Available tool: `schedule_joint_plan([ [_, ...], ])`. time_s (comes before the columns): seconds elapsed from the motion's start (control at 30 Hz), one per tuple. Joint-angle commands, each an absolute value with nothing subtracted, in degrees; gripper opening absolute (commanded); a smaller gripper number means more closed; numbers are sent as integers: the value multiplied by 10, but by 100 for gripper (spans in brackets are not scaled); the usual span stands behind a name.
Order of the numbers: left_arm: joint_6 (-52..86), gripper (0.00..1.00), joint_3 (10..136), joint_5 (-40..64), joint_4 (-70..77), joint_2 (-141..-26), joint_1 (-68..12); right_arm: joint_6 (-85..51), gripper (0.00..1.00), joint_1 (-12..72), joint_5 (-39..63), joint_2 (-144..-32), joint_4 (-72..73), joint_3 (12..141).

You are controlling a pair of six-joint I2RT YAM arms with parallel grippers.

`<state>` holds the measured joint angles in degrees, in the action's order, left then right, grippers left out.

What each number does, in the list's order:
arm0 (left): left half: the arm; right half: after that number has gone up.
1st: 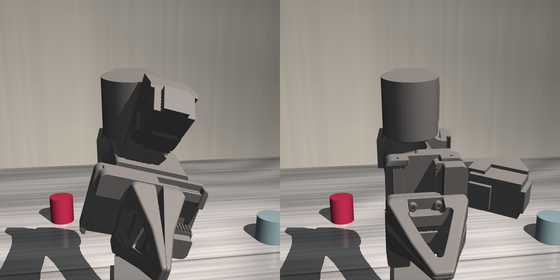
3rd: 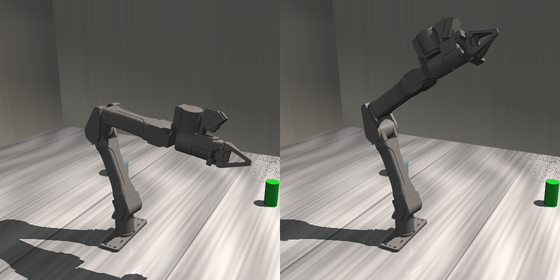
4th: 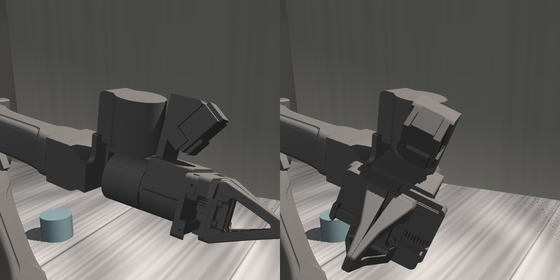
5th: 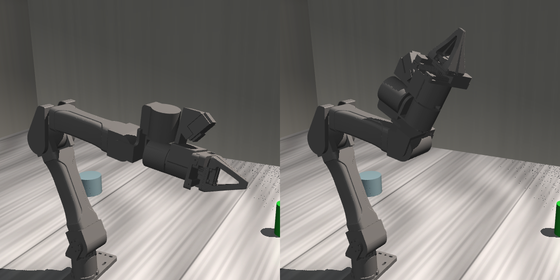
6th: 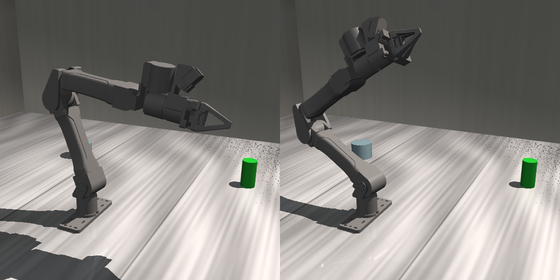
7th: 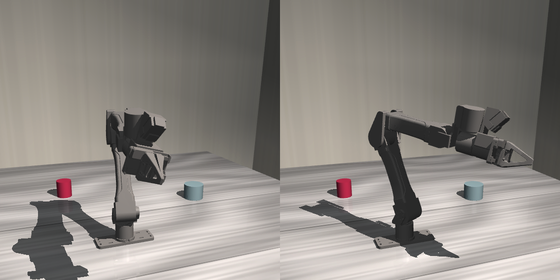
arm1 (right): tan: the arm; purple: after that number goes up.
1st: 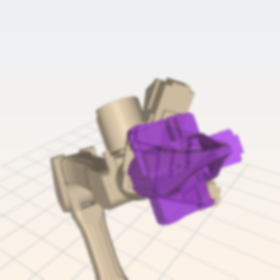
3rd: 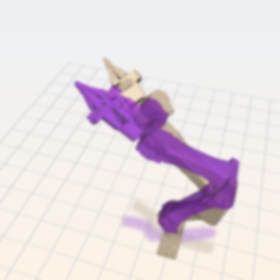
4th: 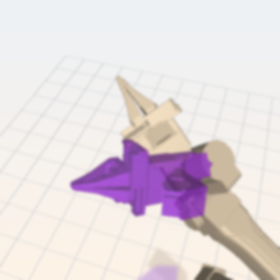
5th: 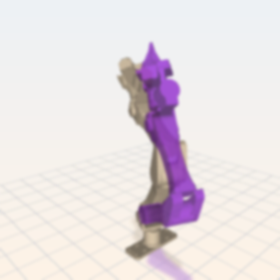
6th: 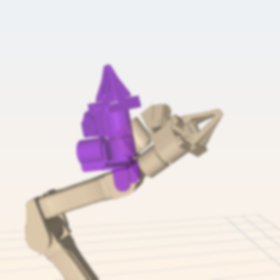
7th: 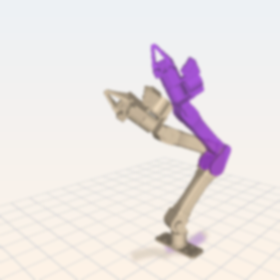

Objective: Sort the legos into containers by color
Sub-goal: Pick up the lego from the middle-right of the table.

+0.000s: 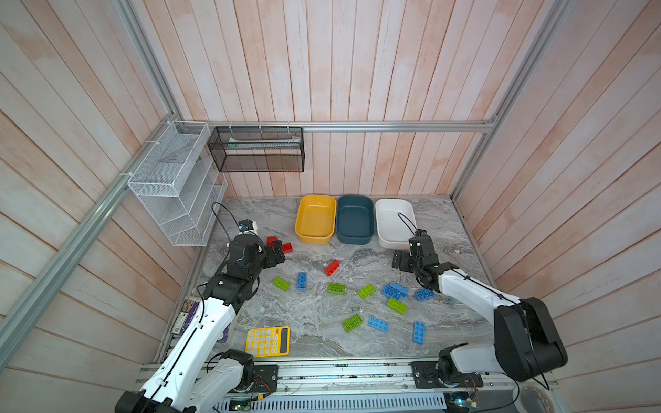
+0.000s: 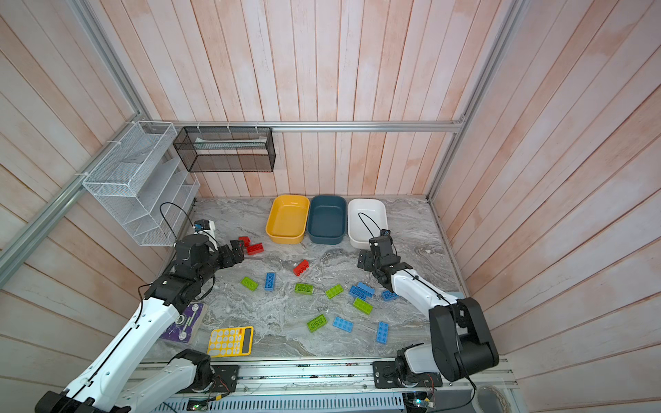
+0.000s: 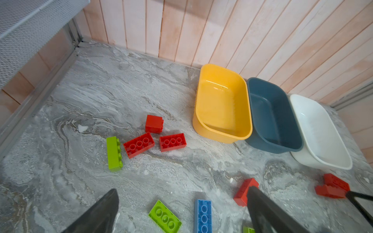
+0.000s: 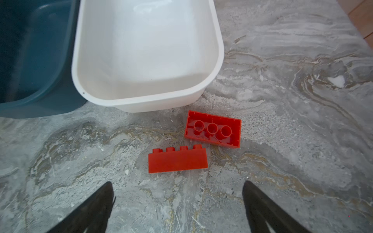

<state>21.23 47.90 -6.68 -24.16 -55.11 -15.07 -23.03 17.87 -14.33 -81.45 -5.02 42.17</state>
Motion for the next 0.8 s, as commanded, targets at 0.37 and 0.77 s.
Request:
schedule_joint_plan([
  [0.37,208,100,454,-15,-246,-527,-152,-273,97,183,-179,-943,-48,485],
  [0.77,205,100,450,-23,-249,-530,-153,-261,69,185,-188,-996,-48,514],
])
